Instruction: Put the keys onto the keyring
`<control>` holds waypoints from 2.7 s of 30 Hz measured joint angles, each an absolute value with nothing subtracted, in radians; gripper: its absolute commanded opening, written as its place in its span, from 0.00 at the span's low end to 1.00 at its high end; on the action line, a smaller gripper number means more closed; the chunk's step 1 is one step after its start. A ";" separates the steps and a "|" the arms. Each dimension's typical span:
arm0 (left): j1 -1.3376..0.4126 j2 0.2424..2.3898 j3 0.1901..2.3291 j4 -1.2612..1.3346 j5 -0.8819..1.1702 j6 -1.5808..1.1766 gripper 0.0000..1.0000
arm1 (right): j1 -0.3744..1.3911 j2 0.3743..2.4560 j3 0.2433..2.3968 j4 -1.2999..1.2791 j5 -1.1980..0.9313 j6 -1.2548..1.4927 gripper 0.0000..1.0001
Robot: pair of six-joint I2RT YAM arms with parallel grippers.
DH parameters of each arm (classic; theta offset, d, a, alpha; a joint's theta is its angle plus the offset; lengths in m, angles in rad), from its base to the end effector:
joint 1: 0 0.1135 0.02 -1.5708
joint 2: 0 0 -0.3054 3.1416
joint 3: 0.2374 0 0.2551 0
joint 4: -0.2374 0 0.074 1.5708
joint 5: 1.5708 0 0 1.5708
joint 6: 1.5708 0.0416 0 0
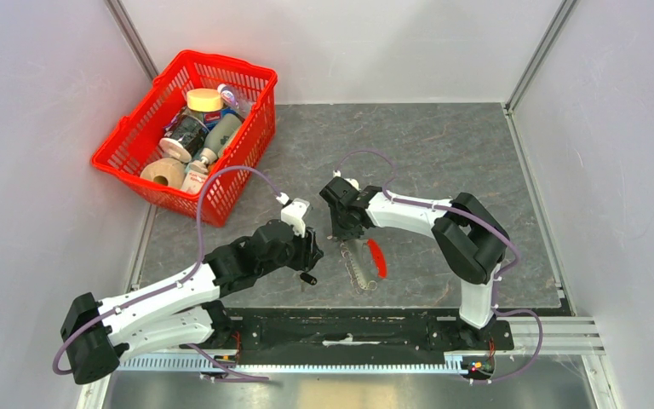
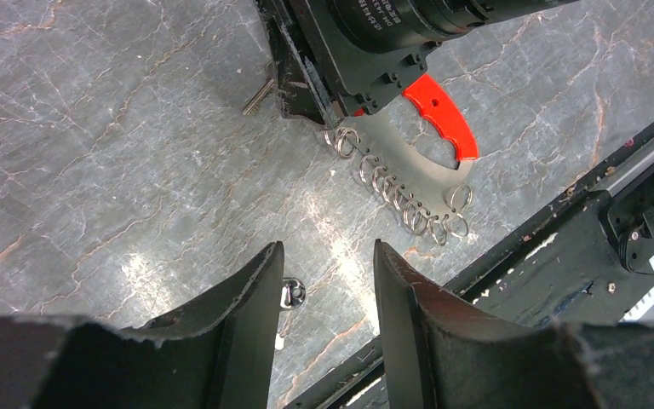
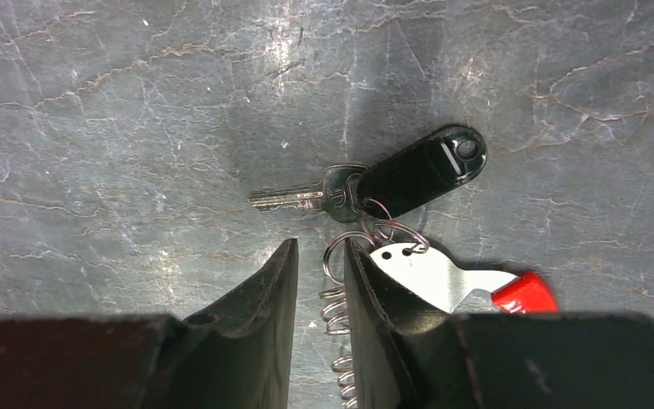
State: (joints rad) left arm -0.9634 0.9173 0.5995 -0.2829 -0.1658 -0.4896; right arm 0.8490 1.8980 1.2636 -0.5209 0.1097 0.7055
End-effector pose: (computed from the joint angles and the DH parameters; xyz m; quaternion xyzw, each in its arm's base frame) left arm 0.1104 -0.1468 0.2705 0.1694 0.8660 -0.2539 0.3960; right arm 0.2677 0.2972 0.1985 -0.0588 0.9753 0.1062 0.1844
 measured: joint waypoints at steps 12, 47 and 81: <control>-0.960 0.915 0.599 -0.283 -0.166 -0.490 0.50 | 0.849 1.900 1.269 -0.534 0.111 0.705 0.25; -0.958 0.764 0.596 -0.317 -0.144 -0.490 0.51 | 0.854 1.626 1.251 -0.608 0.121 0.628 0.00; -0.957 0.469 0.727 -0.287 0.204 -0.562 0.53 | 0.854 1.072 1.274 -0.722 -0.635 0.293 0.00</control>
State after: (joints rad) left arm -0.9565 0.4690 0.7265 -0.2867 0.2035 -0.5621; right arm 0.8539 1.0721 1.2739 -0.7223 -0.6350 0.2932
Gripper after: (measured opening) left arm 0.522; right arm 0.007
